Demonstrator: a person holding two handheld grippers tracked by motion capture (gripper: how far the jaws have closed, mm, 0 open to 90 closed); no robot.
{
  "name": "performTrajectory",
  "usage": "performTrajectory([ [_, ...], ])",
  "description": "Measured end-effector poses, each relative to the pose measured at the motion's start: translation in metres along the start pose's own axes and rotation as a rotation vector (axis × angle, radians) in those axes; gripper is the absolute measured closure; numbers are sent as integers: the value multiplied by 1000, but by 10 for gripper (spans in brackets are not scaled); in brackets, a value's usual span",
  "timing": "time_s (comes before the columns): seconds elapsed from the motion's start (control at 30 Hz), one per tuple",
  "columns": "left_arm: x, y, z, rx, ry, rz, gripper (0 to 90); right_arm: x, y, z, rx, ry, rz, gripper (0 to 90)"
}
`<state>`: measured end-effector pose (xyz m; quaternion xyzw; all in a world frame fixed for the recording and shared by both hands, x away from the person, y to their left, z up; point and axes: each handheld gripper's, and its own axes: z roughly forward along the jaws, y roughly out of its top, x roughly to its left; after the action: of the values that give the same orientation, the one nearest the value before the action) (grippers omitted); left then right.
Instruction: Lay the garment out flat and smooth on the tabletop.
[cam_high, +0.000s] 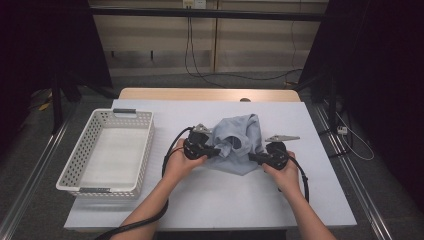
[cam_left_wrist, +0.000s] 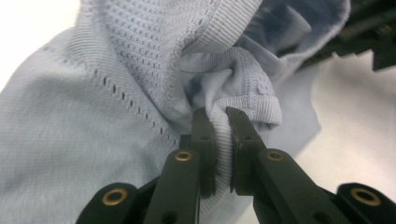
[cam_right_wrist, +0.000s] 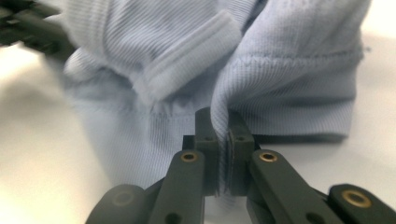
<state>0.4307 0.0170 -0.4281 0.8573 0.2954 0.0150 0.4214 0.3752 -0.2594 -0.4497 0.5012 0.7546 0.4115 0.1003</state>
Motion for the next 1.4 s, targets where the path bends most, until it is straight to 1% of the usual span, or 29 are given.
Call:
performTrajectory([
  [0.03, -1, 0, -1, 0, -15, 0, 830, 2, -2, -3, -5, 8, 2, 871],
  [0.1, -3, 0, 0, 3, -30, 6, 831, 7, -8, -10, -12, 15, 0, 871],
  [0.13, -5, 0, 1, 4, -31, 6, 830, 9, -12, -15, -14, 21, 4, 871],
  [0.2, -8, 0, 2, 7, -41, 10, 830, 10, -17, -21, -26, 41, 27, 871],
  [0.27, -12, 1, 2, 10, -58, 16, 830, 11, -21, -28, -34, 52, 38, 872],
  [0.33, -16, 1, 2, 17, -79, 26, 830, 12, -25, -35, -37, 51, 35, 872],
  [0.4, -20, 1, 1, 18, -89, 27, 831, 14, -27, -42, -41, 52, 38, 872],
  [0.47, -24, 1, 0, 25, -100, 31, 831, 14, -31, -50, -51, 67, 49, 872],
  [0.53, -27, 1, -3, 27, -116, 35, 831, 16, -35, -57, -52, 69, 48, 872],
  [0.6, -32, 0, -6, 23, -121, 44, 831, 18, -39, -62, -59, 78, 47, 871],
  [0.67, -34, 0, -8, 26, -124, 52, 831, 20, -42, -64, -60, 77, 41, 871],
  [0.73, -35, -2, -6, 32, -121, 55, 830, 21, -44, -61, -57, 51, 10, 863],
  [0.77, -35, -4, -5, 32, -124, 53, 831, 22, -44, -60, -61, 50, 13, 855],
  [0.8, -35, -5, -5, 30, -124, 51, 830, 22, -43, -58, -69, 50, 8, 817],
  [0.83, -34, -6, -3, 27, -124, 51, 830, 22, -43, -58, -73, 45, 5, 754],
  [0.87, -34, -7, -3, 28, -122, 50, 830, 23, -42, -57, -89, 30, -2, 656],
  [0.9, -33, -7, -2, 30, -120, 49, 830, 23, -41, -57, -97, 28, -8, 610],
  [0.97, -31, -6, -3, 23, -125, 43, 830, 28, -37, -58, -109, -5, -49, 497],
  [1.0, -30, -6, -4, 22, -123, 42, 830, 30, -36, -58, -116, -20, -60, 446],
  [1.07, -30, -5, -4, 19, -123, 40, 830, 34, -33, -58, -125, -33, -81, 386],
  [1.1, -29, -5, -5, 16, -123, 40, 830, 35, -32, -59, -128, -48, -88, 359],
  [1.13, -29, -5, -5, 13, -125, 36, 830, 36, -30, -60, -139, -64, -108, 359],
  [1.17, -28, -5, -6, 14, -123, 37, 830, 37, -29, -62, -147, -67, -120, 354],
  [1.23, -28, -4, -7, 12, -117, 32, 831, 37, -27, -65, -151, -71, -120, 332],
  [1.27, -27, -5, -7, 11, -128, 29, 831, 37, -26, -67, -149, -76, -113, 318],
  [1.33, -27, -5, -6, 10, -128, 24, 830, 34, -28, -69, -149, -97, -113, 309],
  [1.4, -26, -5, -6, 13, -128, 19, 830, 30, -29, -71, -150, -112, -98, 297],
])
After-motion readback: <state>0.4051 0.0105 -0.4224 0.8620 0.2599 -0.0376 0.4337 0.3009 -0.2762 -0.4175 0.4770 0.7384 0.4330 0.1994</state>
